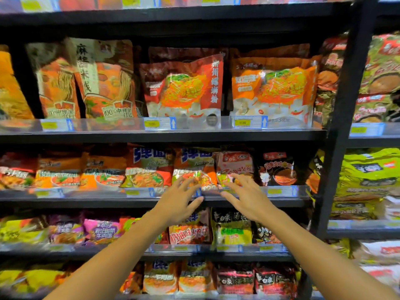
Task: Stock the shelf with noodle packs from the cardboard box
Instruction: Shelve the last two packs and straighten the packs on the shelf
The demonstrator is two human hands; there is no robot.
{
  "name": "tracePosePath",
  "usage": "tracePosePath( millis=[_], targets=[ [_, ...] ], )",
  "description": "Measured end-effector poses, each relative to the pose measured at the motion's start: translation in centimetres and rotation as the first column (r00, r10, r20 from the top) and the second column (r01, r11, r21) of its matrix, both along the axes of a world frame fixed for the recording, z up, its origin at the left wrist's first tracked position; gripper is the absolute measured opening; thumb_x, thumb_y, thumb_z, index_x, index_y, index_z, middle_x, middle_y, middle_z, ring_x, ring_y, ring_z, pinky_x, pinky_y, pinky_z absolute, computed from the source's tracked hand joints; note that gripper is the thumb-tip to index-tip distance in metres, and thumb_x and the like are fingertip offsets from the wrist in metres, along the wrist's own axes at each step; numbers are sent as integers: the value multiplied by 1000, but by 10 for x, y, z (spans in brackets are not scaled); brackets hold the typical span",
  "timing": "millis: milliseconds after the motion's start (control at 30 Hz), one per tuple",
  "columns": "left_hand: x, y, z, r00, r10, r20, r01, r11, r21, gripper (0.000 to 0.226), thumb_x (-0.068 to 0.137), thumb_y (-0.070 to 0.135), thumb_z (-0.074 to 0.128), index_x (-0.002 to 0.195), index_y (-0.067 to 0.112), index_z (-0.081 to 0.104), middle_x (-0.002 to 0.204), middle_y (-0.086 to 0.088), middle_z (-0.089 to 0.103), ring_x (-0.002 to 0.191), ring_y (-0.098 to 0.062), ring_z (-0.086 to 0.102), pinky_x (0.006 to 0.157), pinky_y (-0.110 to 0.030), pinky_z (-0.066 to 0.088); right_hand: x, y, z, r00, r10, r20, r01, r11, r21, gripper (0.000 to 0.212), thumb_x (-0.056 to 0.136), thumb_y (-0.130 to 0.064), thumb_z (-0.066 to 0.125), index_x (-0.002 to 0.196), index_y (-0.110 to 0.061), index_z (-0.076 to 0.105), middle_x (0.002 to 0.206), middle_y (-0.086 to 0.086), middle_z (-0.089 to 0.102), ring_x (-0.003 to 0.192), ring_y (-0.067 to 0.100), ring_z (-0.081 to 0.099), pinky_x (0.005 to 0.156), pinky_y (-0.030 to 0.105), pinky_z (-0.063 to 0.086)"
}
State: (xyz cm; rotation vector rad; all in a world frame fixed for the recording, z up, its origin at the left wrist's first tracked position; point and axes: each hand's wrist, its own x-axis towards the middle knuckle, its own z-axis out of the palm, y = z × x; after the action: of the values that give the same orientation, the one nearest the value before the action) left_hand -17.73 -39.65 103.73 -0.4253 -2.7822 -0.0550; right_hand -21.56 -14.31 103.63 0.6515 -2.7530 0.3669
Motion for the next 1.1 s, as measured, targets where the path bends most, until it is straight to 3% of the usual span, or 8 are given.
tracePosePath(
  millis=[200, 367, 567, 667, 767, 867, 967, 1100],
  targets=[
    [-31, -4, -5, 998, -47, -36, 45, 997, -59, 65, 99, 64, 20, 150, 27, 35, 161, 0, 21, 147, -30, 10, 116, -48, 31, -22, -20, -3, 986, -168, -18, 169, 982, 86, 89, 77, -80, -6, 150, -44, 32, 163, -7, 17, 146, 33, 21, 118, 49, 26],
    [-40, -9, -9, 992, -123, -24, 122, 992, -27, 63, 100, 62, 23, 152, 26, 31, 161, 1, 16, 147, -31, 6, 117, -49, 29, -24, -27, -1, 976, -215, -14, 216, 973, 83, 64, 96, -69, 19, 151, -38, 33, 162, -3, 20, 144, 29, 23, 117, 45, 27],
    [-20, -31, -4, 970, -201, -139, 218, 969, 120, 50, 102, 52, 35, 146, 28, 40, 157, 6, 27, 145, -17, 18, 116, -37, 30, -16, -52, 4, 982, -127, -138, 118, 991, -70, 65, 98, -61, 38, 154, -30, 27, 163, 1, 19, 150, 25, 15, 118, 45, 28],
    [-10, -66, 2, 956, -119, -267, 142, 988, 67, 45, 102, 49, 36, 139, 27, 51, 150, 6, 41, 138, -16, 32, 110, -35, 37, -6, -81, 14, 969, 60, -240, -77, 995, -61, 57, 98, -56, 42, 150, -31, 37, 159, -2, 26, 146, 22, 23, 112, 41, 38],
    [-3, -106, 5, 938, -9, -348, 23, 999, 36, 44, 100, 50, 35, 126, 26, 62, 135, 3, 55, 125, -21, 45, 96, -38, 50, 2, -113, 17, 968, 165, -190, -169, 986, -5, 66, 93, -67, 23, 145, -34, 47, 159, -5, 27, 146, 20, 24, 112, 43, 39],
    [1, -127, -2, 966, 82, -246, -87, 996, -7, 49, 99, 56, 33, 130, 28, 59, 137, 2, 48, 127, -24, 41, 96, -42, 51, 3, -134, 9, 986, 149, -76, -146, 988, 40, 77, 87, -73, 12, 146, -35, 44, 162, -5, 21, 148, 24, 17, 116, 46, 32],
    [-1, -129, -8, 975, 100, -199, -106, 994, -20, 53, 99, 59, 33, 137, 28, 53, 142, 1, 40, 133, -24, 33, 99, -42, 49, -5, -139, 0, 989, 114, -90, -106, 990, 89, 88, 82, -81, 4, 144, -36, 46, 161, -4, 22, 145, 28, 18, 115, 47, 32],
    [-5, -120, -2, 980, 118, -160, -120, 993, -2, 51, 99, 59, 35, 136, 26, 49, 142, -1, 35, 133, -24, 30, 101, -41, 47, -18, -135, 2, 993, 99, -62, -93, 991, 100, 60, 96, -69, 24, 142, -38, 49, 159, -7, 20, 143, 30, 18, 110, 46, 40]
  ],
)
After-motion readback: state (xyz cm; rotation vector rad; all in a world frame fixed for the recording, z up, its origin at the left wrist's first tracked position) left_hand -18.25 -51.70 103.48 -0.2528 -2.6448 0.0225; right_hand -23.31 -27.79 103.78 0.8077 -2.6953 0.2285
